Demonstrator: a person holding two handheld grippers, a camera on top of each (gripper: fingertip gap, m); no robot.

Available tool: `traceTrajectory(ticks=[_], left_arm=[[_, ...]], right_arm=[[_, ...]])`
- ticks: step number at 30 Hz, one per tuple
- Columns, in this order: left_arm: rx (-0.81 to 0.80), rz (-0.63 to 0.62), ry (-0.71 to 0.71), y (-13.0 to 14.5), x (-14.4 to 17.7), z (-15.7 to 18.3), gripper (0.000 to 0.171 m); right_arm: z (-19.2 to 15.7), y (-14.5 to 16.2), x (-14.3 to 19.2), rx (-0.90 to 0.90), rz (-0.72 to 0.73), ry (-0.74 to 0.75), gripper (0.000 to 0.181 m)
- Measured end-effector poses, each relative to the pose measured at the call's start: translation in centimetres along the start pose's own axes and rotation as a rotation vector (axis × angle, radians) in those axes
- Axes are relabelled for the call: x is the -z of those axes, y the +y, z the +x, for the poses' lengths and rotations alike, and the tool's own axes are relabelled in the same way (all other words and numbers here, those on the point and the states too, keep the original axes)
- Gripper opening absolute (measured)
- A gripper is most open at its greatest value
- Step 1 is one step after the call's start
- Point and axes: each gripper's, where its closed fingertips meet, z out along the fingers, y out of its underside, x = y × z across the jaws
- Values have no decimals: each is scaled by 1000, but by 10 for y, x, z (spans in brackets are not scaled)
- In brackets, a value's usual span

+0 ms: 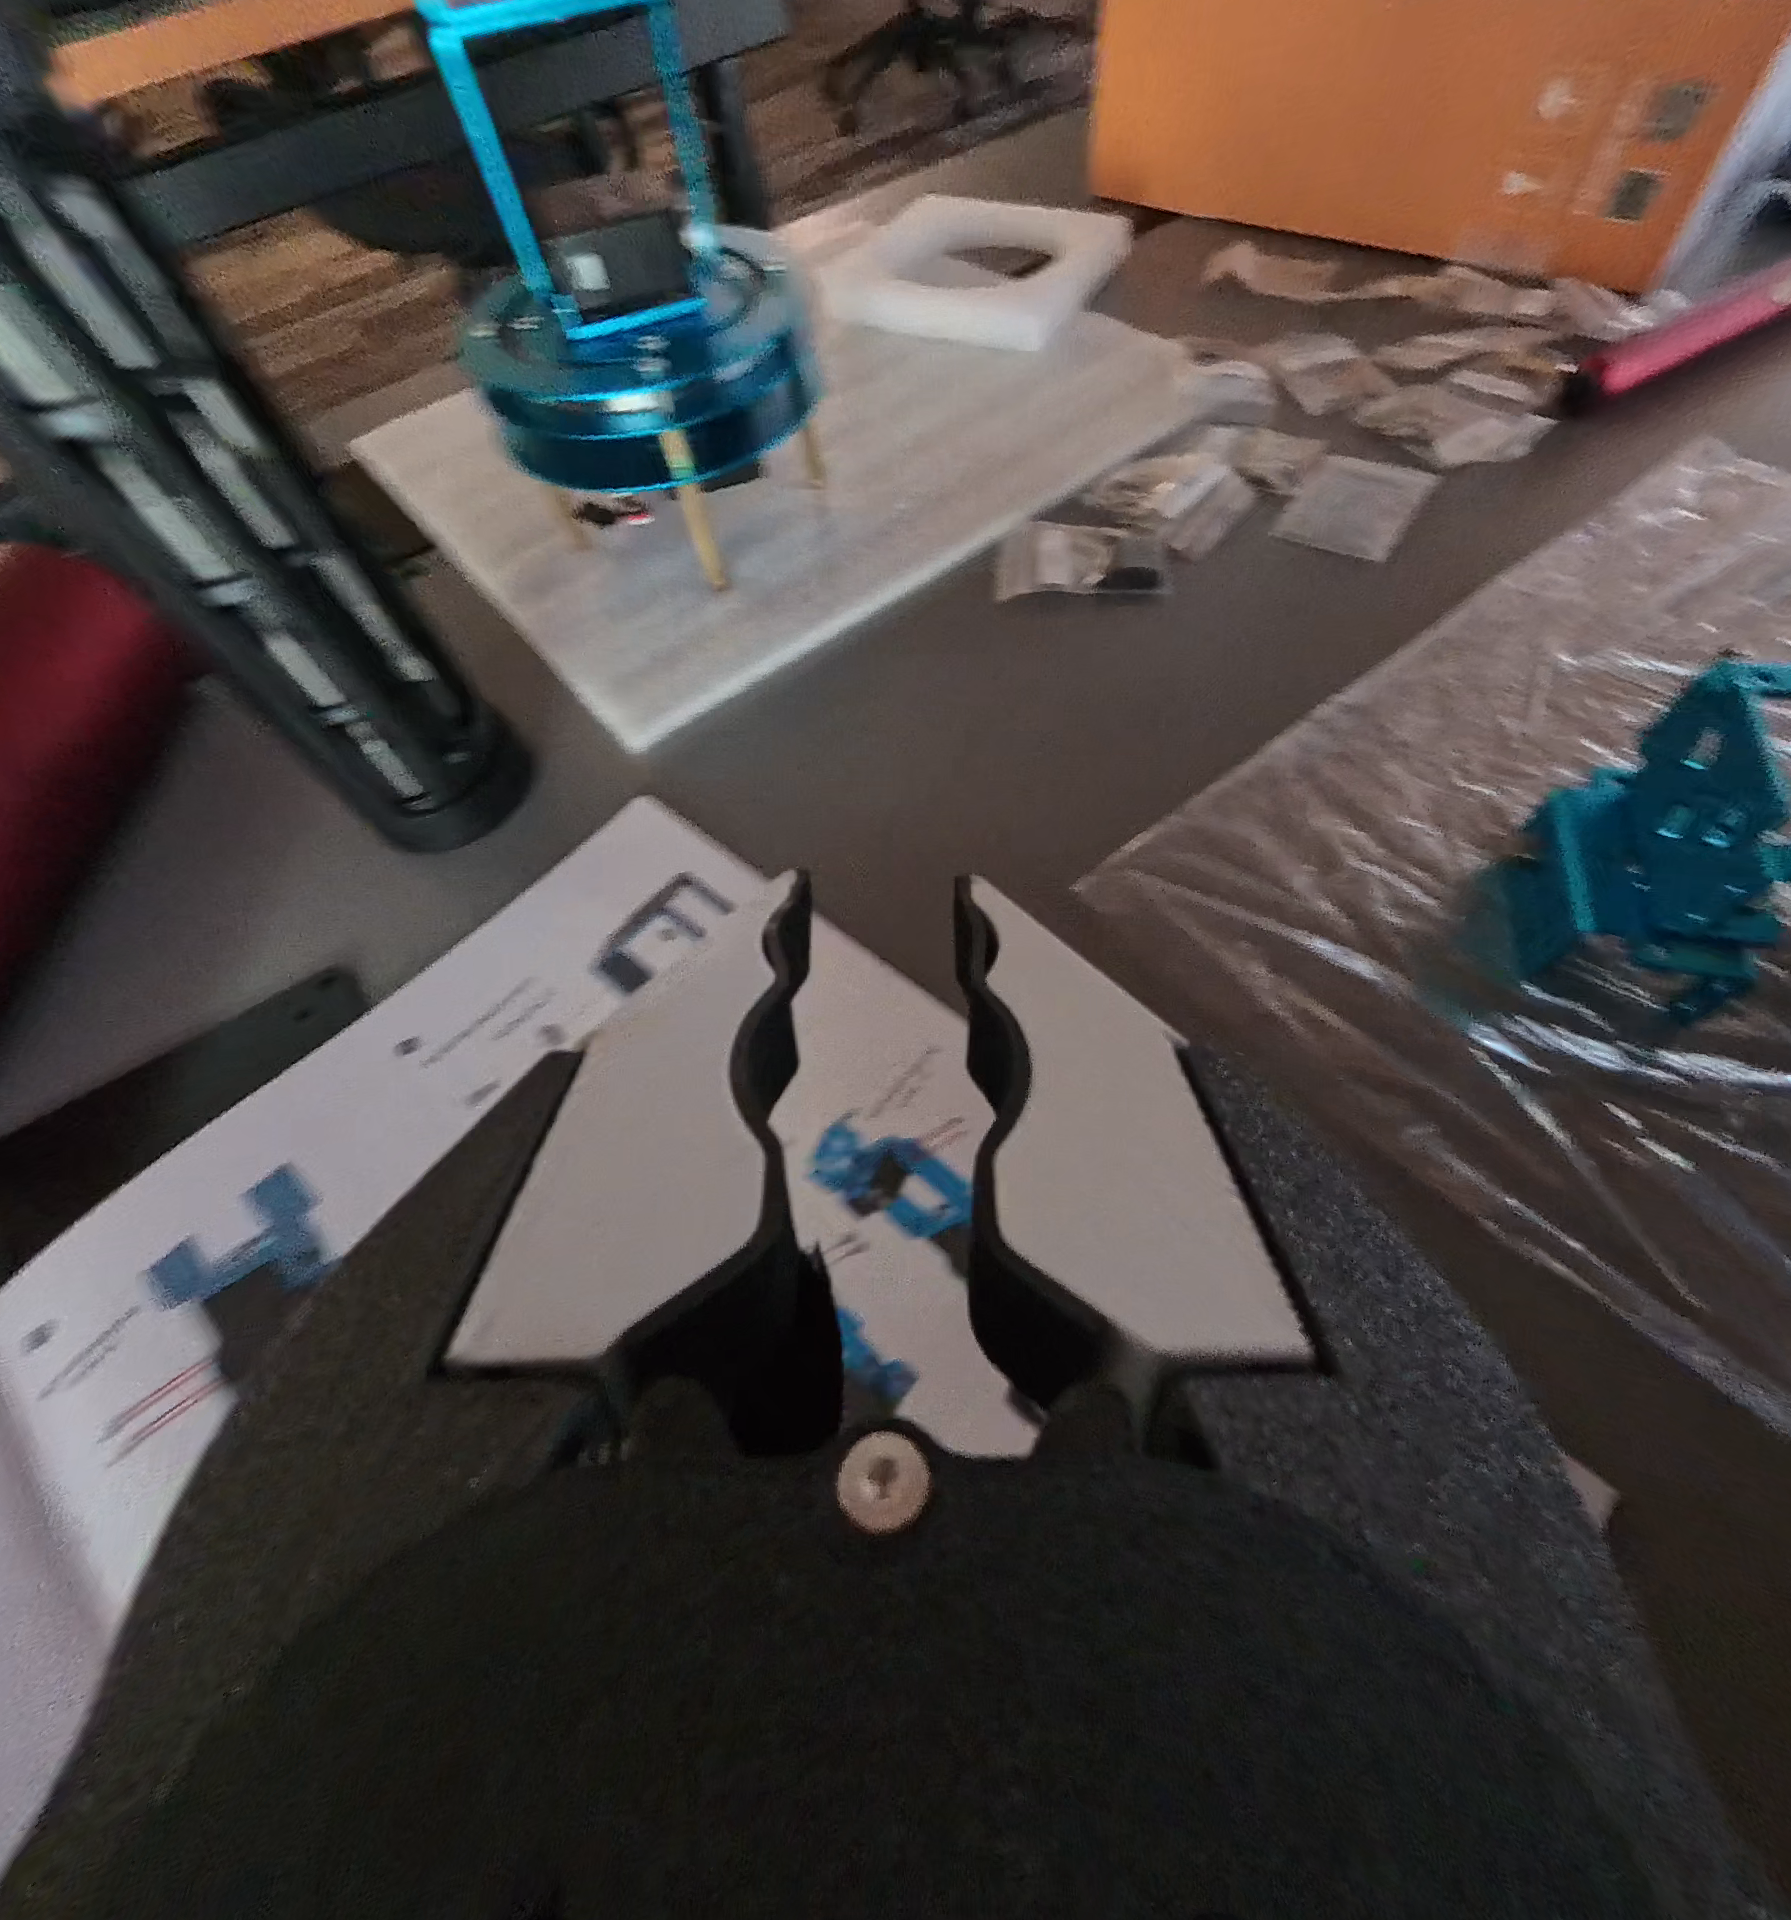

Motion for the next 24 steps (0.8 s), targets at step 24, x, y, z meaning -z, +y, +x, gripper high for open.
traceTrajectory(ticks=[24], left_arm=[[370,-108,-323,101,157,-84,43]], right_arm=[[19,13,-4,-91,-49,23,3]])
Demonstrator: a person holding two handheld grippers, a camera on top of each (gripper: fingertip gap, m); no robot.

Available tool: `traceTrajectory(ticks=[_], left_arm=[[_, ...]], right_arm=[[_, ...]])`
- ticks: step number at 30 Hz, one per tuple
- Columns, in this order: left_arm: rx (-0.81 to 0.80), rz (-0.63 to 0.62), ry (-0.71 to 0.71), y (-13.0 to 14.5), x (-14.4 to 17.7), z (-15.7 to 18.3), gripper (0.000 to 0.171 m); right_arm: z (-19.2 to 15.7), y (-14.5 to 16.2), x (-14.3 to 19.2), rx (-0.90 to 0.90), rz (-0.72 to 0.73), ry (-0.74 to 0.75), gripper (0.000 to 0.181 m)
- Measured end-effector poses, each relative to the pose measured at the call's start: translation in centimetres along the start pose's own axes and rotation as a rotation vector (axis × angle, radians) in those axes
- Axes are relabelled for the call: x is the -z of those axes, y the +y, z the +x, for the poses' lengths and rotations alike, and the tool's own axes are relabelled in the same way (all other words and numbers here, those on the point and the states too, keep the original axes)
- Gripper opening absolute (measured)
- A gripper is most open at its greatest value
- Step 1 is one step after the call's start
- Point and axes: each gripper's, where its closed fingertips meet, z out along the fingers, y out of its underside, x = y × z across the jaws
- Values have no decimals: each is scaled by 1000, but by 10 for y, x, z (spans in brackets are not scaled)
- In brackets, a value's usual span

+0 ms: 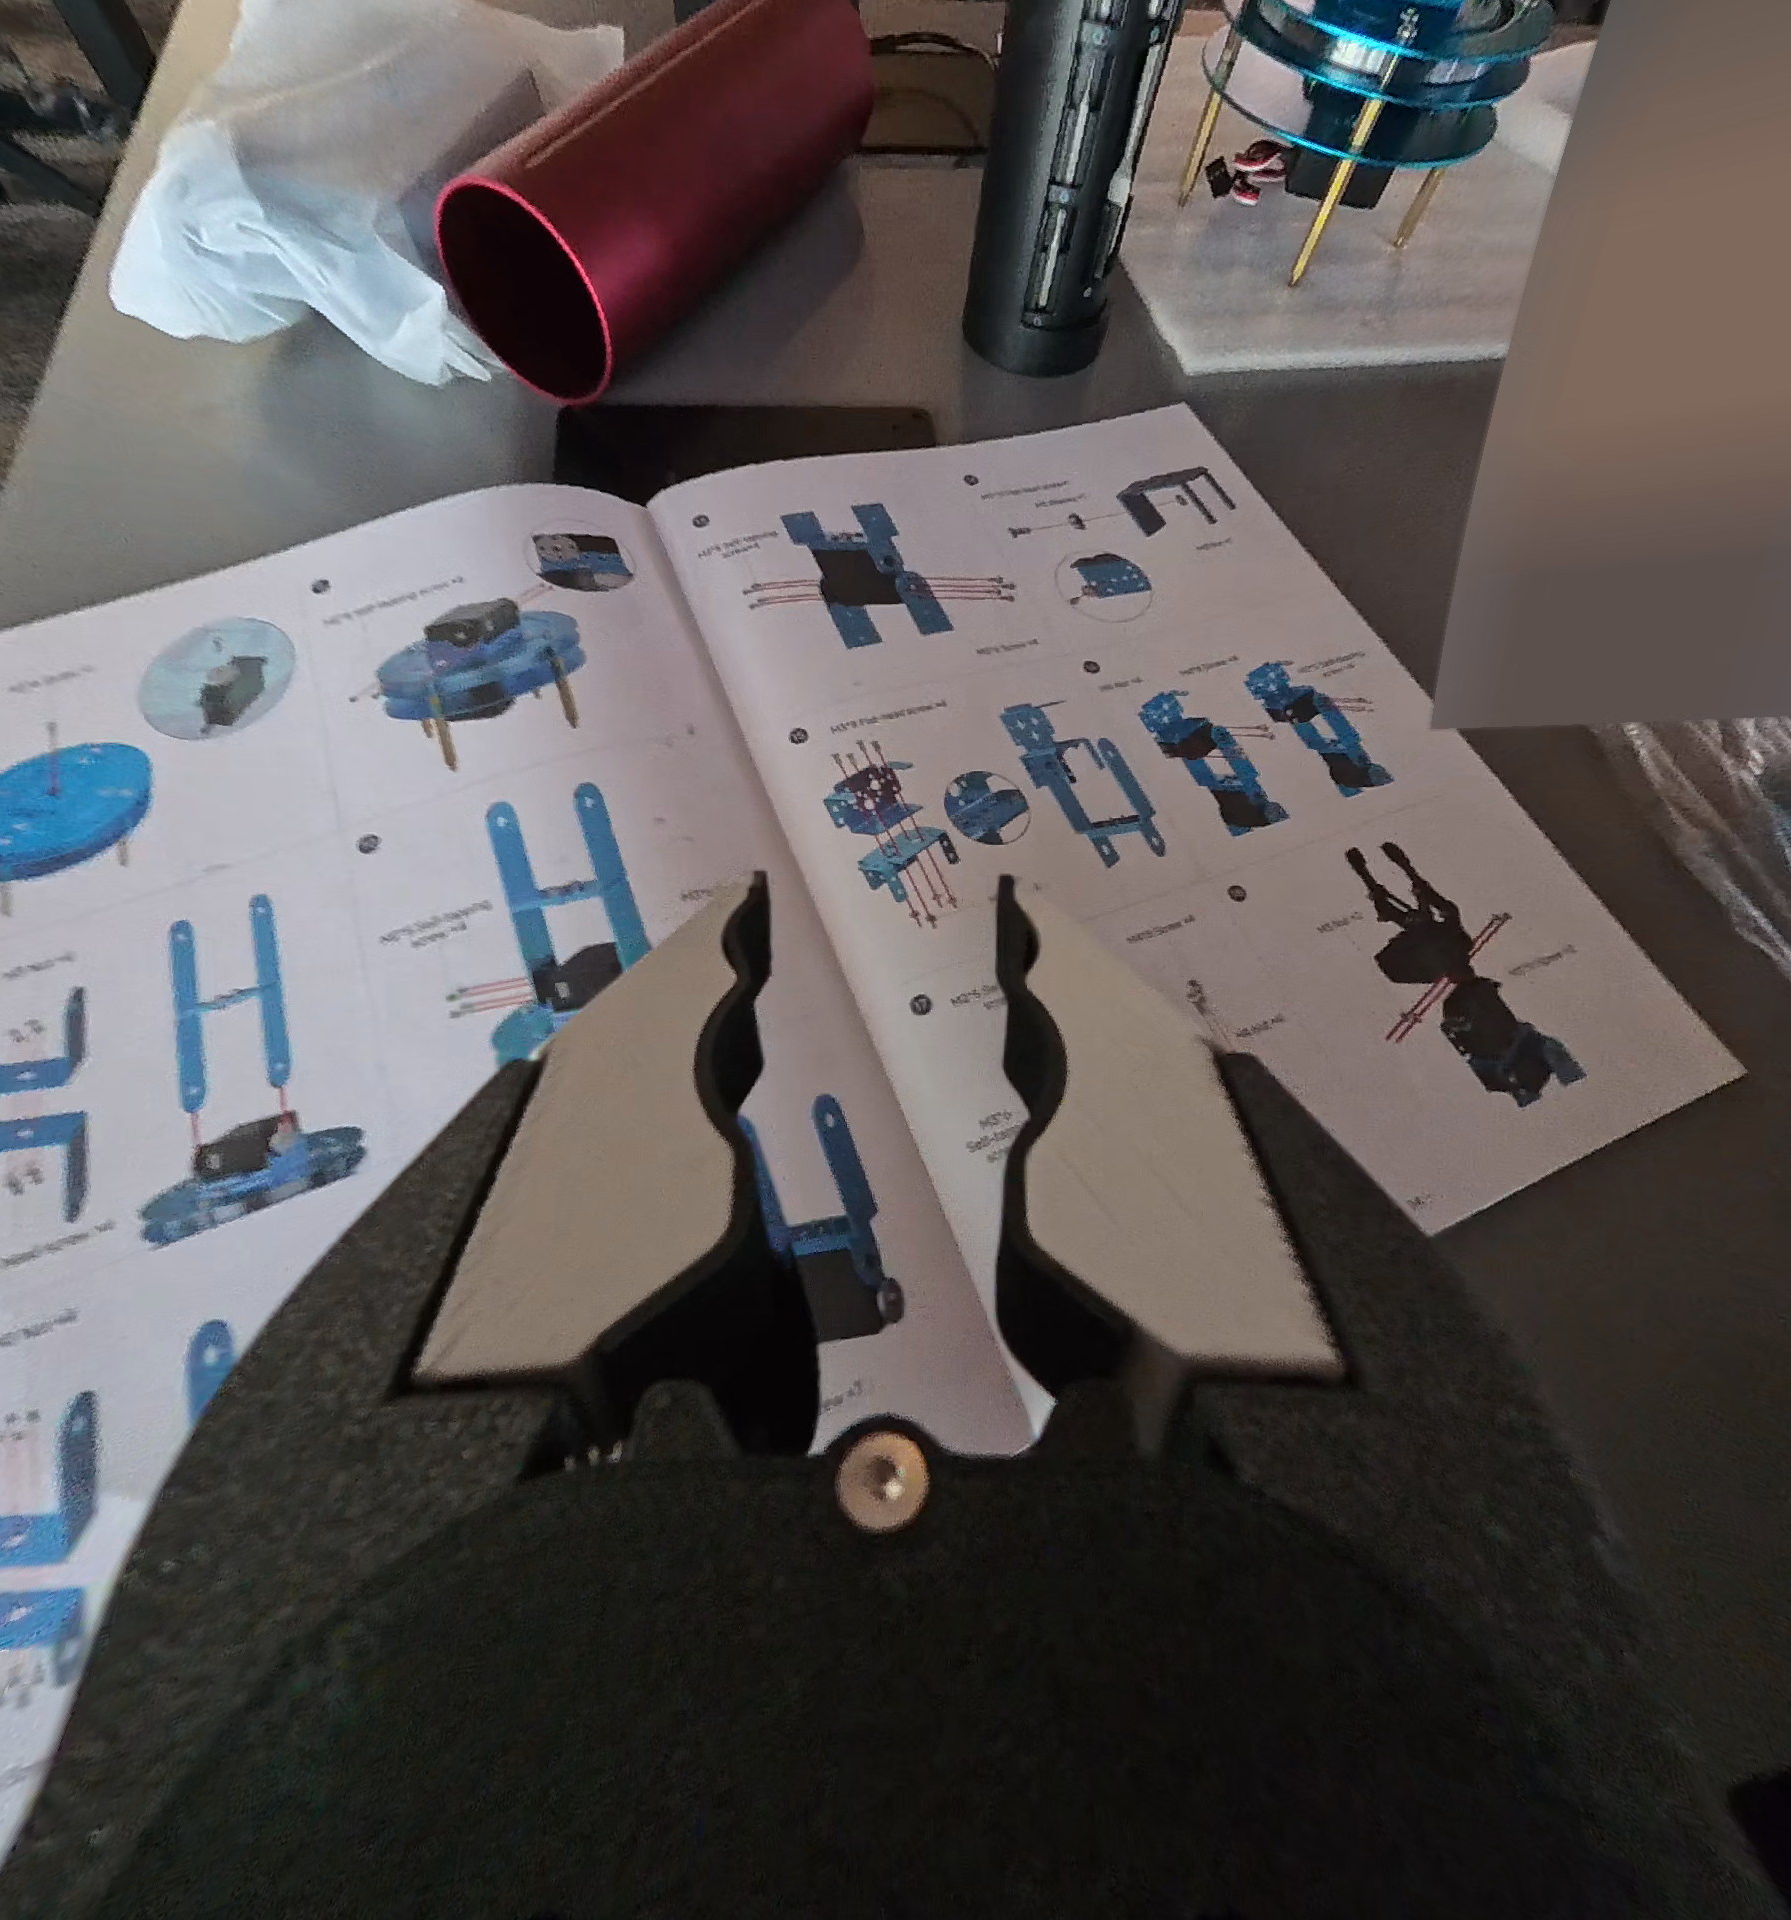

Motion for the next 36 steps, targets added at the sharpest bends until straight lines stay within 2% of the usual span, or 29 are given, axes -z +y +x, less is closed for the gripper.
traceTrajectory(ticks=[3,6,12,16,23,28,32,36], left_arm=[[33,-32,1,8,-4,3,45],[46,-74,-60,15,-3,4,44],[52,-106,-123,18,12,31,49],[120,-90,-66,21,27,59,49],[64,-6,-193,17,54,61,49],[-45,19,-215,7,43,46,49],[-162,-38,-169,-22,15,23,49],[-251,-101,-151,-30,0,16,49]], right_arm=[[4,-1,2,-39,15,-8,3],[3,-2,3,-48,22,-25,4],[7,-3,4,-55,28,-5,3],[9,-9,12,-56,82,8,3],[3,-17,21,-70,148,-34,3],[-1,-14,12,-55,106,-60,3],[-1,-8,5,-30,57,-34,4],[0,-6,4,14,40,9,3]])
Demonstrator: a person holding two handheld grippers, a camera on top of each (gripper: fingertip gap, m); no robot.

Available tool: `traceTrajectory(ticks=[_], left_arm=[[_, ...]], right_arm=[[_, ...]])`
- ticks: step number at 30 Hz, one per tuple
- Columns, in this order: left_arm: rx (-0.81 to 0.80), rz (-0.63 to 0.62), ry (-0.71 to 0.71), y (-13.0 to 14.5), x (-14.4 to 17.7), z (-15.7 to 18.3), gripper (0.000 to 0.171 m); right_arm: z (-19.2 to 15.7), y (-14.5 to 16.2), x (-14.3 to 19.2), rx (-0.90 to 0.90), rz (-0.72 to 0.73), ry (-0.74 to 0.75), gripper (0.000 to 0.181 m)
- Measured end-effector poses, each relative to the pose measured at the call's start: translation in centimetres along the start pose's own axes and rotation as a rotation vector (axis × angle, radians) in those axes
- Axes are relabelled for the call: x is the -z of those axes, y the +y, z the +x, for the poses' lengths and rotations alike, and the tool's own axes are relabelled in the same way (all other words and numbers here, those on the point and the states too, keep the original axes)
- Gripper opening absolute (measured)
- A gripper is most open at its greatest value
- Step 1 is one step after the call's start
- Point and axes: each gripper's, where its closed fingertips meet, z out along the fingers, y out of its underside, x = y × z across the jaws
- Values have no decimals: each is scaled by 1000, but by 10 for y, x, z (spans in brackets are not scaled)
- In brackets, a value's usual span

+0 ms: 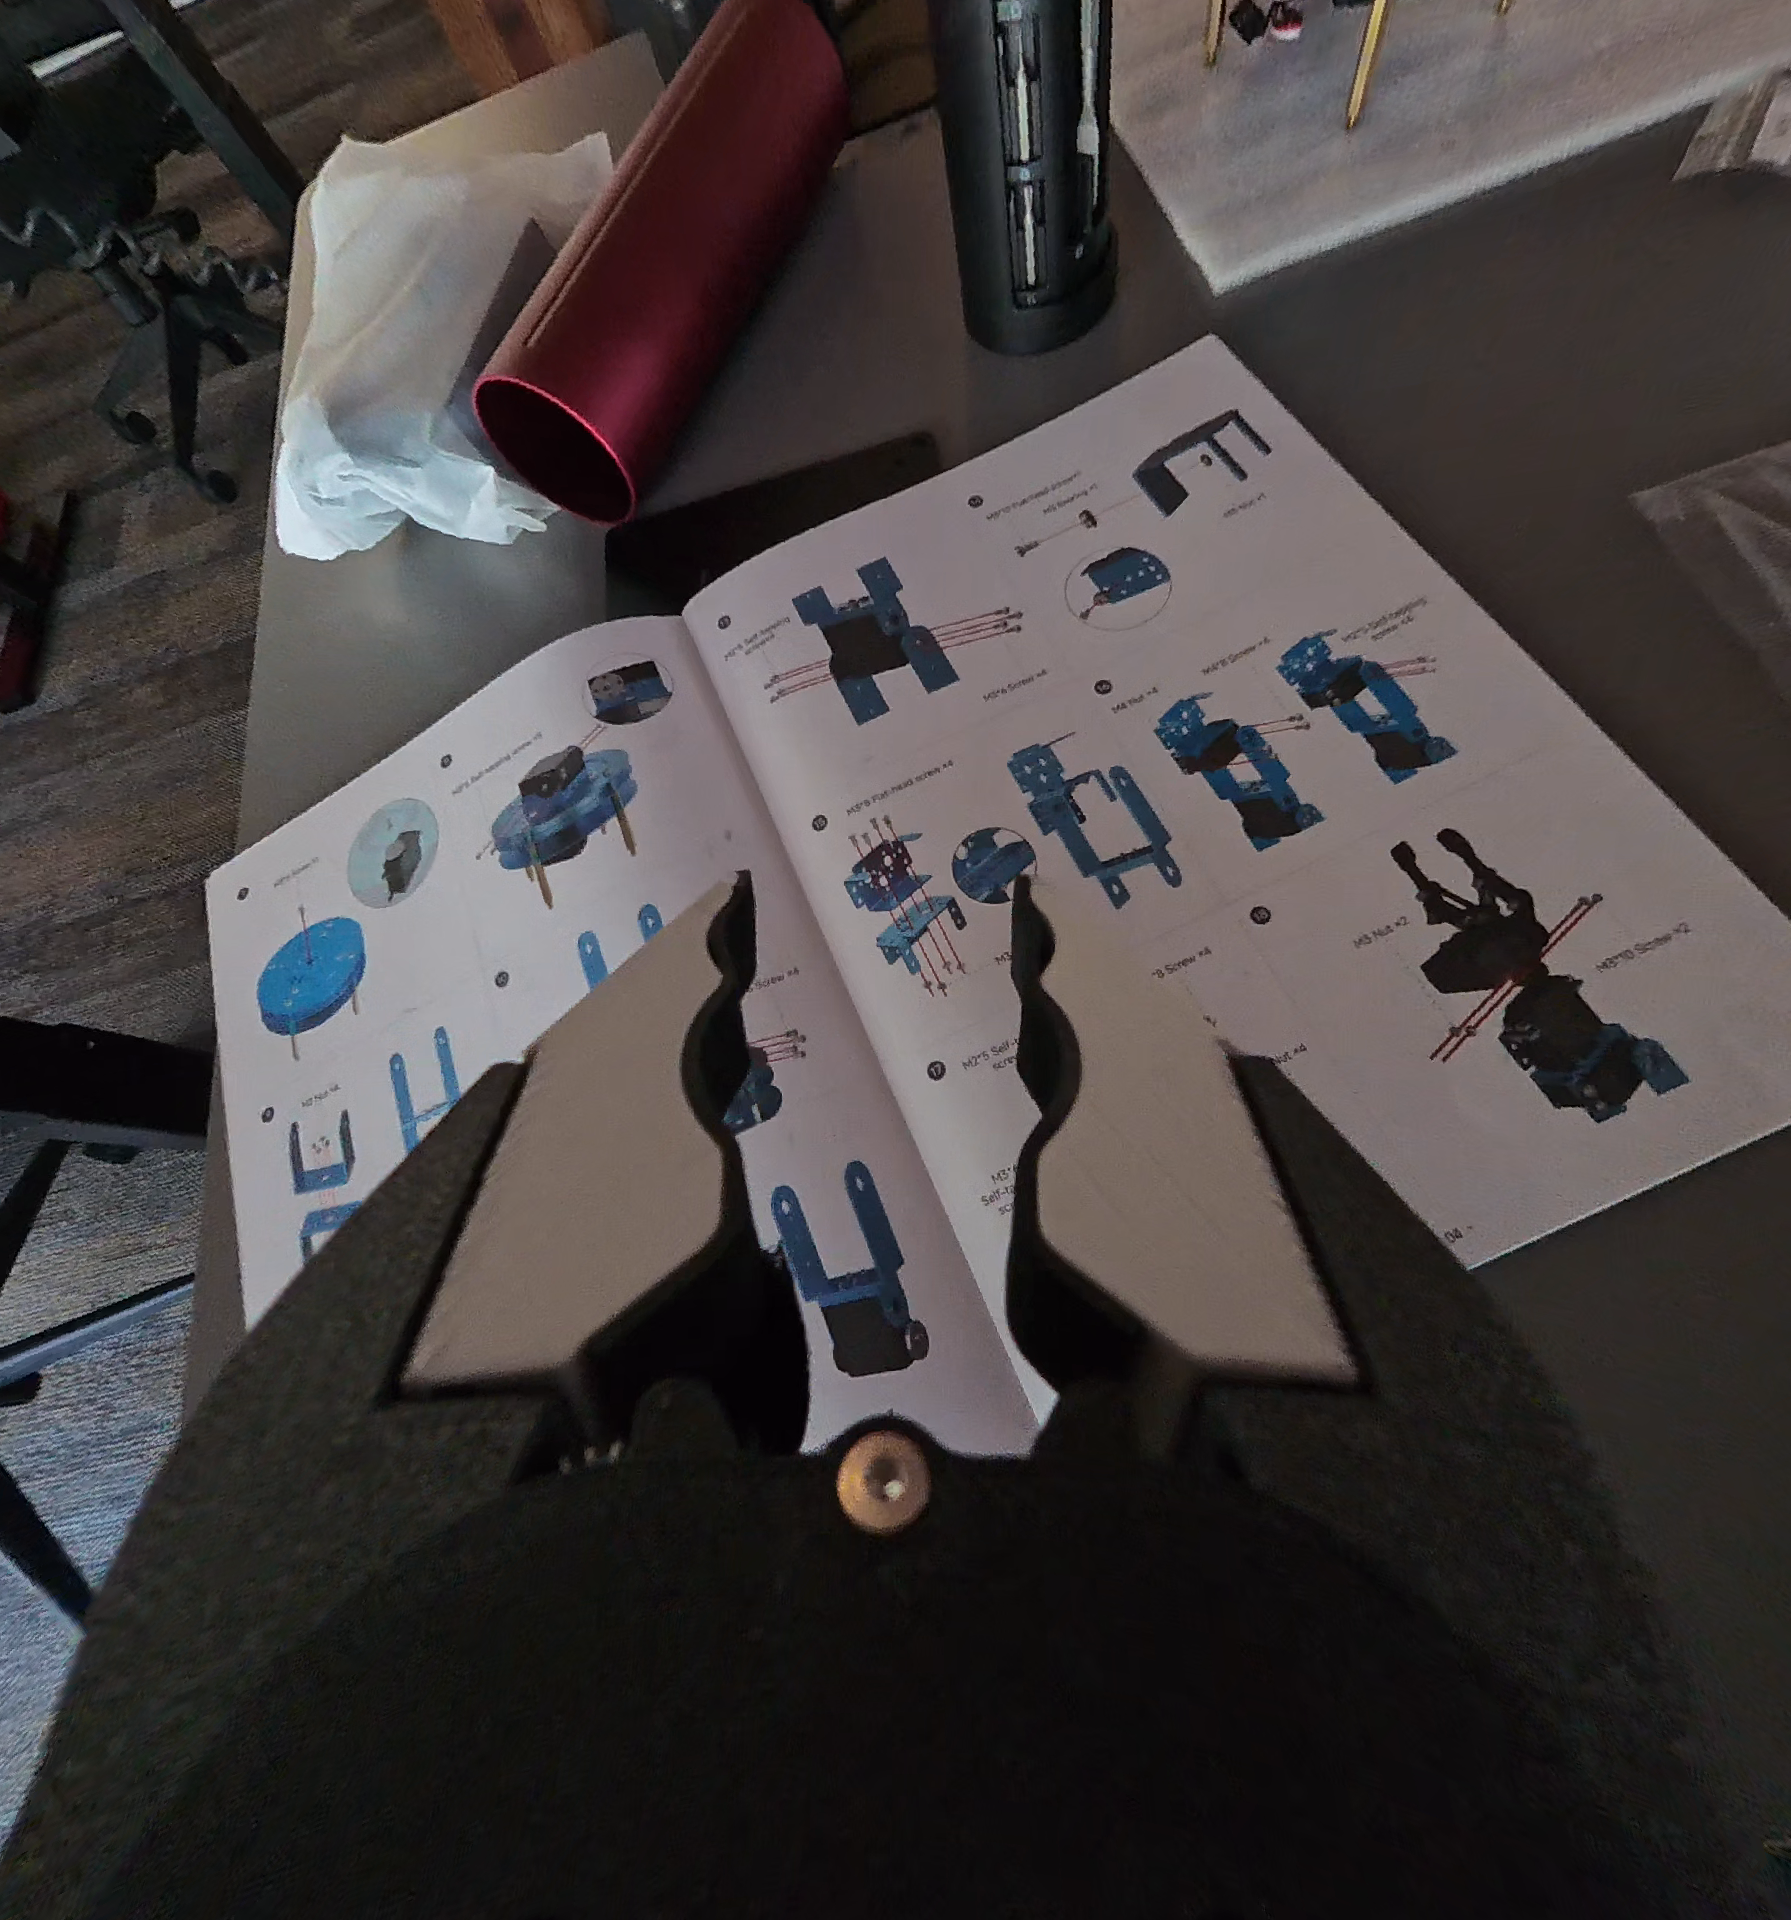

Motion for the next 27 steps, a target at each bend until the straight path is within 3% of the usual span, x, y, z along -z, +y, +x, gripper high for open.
traceTrajectory(ticks=[6,10,14,17,27], left_arm=[[-1,31,51,6,6,23,49],[-30,89,120,-7,5,45,49],[-101,114,188,-15,0,65,49],[-137,127,197,-20,-6,72,49],[-159,169,286,-43,-17,87,49]], right_arm=[[-6,-2,5,41,13,10,3],[-13,-2,1,54,-27,1,4],[-31,4,-6,-27,-163,-56,4],[-30,-3,-10,-63,-166,-7,4],[-29,16,-37,-181,-252,47,3]])
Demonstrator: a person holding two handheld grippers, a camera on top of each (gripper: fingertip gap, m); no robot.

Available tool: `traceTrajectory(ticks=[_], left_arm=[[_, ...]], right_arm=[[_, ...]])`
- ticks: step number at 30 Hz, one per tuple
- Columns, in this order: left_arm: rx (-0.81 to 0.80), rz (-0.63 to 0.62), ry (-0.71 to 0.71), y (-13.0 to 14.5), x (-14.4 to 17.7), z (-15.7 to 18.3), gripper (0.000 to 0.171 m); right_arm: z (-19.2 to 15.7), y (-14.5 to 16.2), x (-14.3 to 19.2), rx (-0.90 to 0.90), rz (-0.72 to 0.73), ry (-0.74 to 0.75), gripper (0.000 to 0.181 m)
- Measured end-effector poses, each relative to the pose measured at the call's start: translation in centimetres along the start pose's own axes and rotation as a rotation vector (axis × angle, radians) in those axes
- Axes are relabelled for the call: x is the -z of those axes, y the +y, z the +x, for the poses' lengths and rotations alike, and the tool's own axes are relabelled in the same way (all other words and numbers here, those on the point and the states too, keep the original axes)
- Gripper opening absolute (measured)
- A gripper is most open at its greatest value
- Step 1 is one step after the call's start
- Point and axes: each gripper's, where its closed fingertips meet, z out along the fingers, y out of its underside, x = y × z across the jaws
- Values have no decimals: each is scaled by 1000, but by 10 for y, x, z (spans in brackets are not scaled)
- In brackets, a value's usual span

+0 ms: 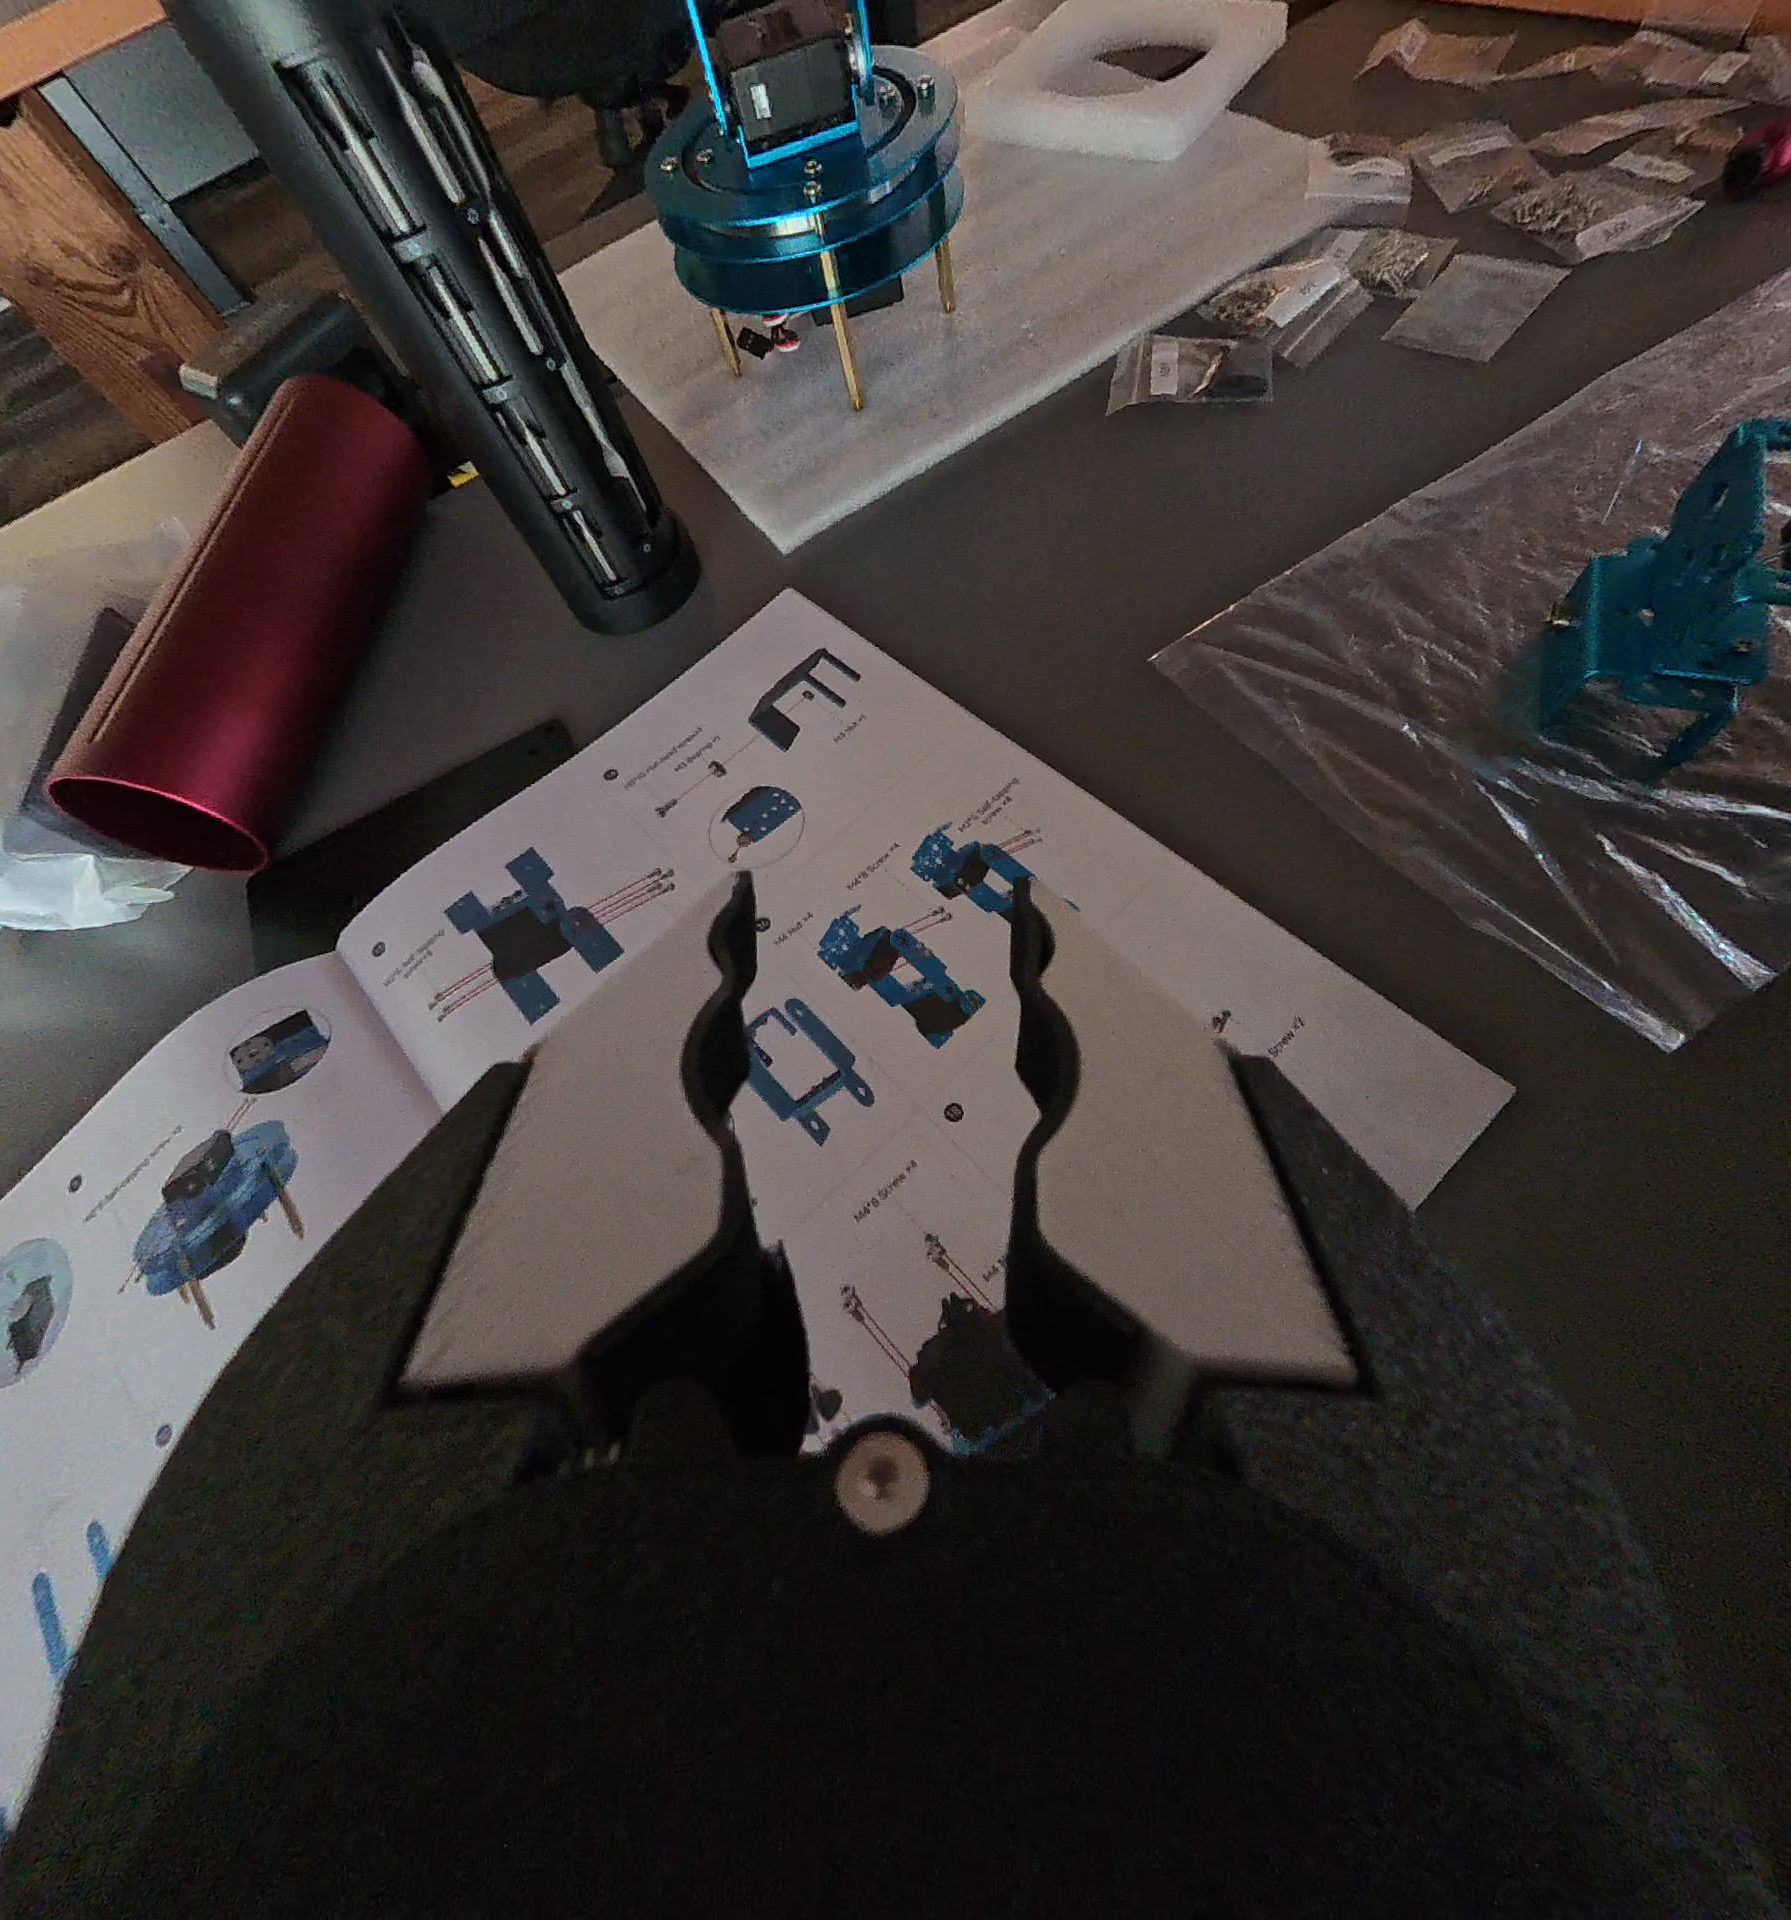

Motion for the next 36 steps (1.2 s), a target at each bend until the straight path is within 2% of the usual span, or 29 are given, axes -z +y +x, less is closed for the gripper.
traceTrajectory(ticks=[7,11,18,36], left_arm=[[-17,-22,30,5,-13,0,49],[-13,-21,33,6,-16,-2,49],[8,-20,34,9,-17,-4,49],[29,-16,39,12,-15,-5,49]], right_arm=[[2,4,0,7,-45,32,4],[7,5,7,11,-59,56,4],[6,9,0,50,-136,55,3],[6,4,-6,63,-132,57,4]])
